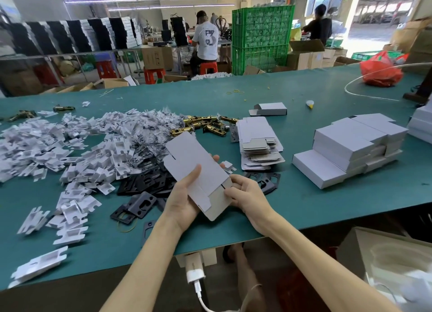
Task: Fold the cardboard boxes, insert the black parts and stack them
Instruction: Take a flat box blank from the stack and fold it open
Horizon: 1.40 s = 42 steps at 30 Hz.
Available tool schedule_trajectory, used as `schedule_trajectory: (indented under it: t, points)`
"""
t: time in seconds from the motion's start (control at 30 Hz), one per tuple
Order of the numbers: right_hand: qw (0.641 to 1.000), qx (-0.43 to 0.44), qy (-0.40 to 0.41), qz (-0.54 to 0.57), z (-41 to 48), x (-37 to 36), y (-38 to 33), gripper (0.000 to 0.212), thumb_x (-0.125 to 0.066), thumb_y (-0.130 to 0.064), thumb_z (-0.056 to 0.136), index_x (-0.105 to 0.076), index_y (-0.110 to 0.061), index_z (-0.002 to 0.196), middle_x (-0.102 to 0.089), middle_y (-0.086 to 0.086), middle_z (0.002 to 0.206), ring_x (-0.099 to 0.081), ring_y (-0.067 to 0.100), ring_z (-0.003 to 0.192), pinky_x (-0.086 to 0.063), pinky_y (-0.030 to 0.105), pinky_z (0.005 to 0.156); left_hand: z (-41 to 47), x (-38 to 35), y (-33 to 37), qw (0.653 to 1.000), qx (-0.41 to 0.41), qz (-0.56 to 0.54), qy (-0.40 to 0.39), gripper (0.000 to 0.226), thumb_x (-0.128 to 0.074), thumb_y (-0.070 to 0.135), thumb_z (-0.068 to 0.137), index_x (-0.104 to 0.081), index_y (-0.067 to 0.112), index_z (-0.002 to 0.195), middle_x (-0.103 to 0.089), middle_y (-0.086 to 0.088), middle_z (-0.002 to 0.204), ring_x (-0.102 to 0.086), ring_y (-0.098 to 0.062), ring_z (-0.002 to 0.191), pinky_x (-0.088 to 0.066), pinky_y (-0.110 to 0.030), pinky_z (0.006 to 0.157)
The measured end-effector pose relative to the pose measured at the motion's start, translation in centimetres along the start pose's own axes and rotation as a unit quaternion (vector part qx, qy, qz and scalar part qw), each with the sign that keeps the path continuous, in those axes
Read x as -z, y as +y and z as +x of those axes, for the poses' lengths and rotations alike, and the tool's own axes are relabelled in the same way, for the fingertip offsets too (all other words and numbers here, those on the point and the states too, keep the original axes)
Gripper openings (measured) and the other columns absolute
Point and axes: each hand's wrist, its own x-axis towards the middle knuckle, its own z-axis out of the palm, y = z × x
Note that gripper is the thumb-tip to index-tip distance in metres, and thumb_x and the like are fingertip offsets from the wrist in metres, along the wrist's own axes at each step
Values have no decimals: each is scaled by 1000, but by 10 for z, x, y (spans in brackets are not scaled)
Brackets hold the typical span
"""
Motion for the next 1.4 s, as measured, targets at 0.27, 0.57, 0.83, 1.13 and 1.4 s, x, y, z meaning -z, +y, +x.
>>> schedule_trajectory:
  t: [0.27, 0.57, 0.83, 1.13, 1.4]
  points:
    - [1000, 17, -4, -22, -2, -1, 2, 28, -61, 4, 94, -65, -8, 119, -76, 9, 111, -70, 17, 97, -54, 36, 90, -5, -4, 0, 1000, -4, 17, -1, 44, -50, 42, 108, -67, 15, 137, -63, -11, 144, -62, -25, 131, -56, -43, 99]
    - [998, 25, 2, 53, -3, 1, 0, 26, -67, -9, 94, -67, -5, 120, -76, 11, 112, -73, 21, 98, -58, 29, 81, -15, -8, 3, 991, -19, 61, -118, 94, -79, 51, 85, -37, 13, 159, -39, -10, 165, -34, -33, 153, -26, -56, 125]
    - [993, -17, 0, 116, -4, 2, -6, 29, -75, -23, 82, -70, -6, 104, -77, 8, 94, -70, 12, 74, -55, 19, 62, -15, -8, 5, 990, -45, 101, -88, 117, -92, 55, 68, -35, 10, 159, -44, -9, 162, -41, -31, 149, -33, -52, 123]
    - [999, 45, 12, -22, 0, -2, 4, 25, -76, -21, 90, -69, -15, 113, -76, 5, 100, -73, 18, 86, -55, 25, 69, -6, -4, 2, 994, -70, 69, 53, 116, -98, 64, 43, -58, 4, 134, -67, -15, 123, -61, -29, 118, -53, -40, 100]
    - [994, 26, 18, 104, 0, 3, -1, 46, -51, -55, 98, -76, -19, 114, -75, 9, 110, -70, 21, 101, -58, 34, 86, -5, -3, -8, 974, -86, 158, 139, 59, -89, 41, 74, -69, 7, 118, -78, -14, 111, -74, -31, 94, -63, -41, 72]
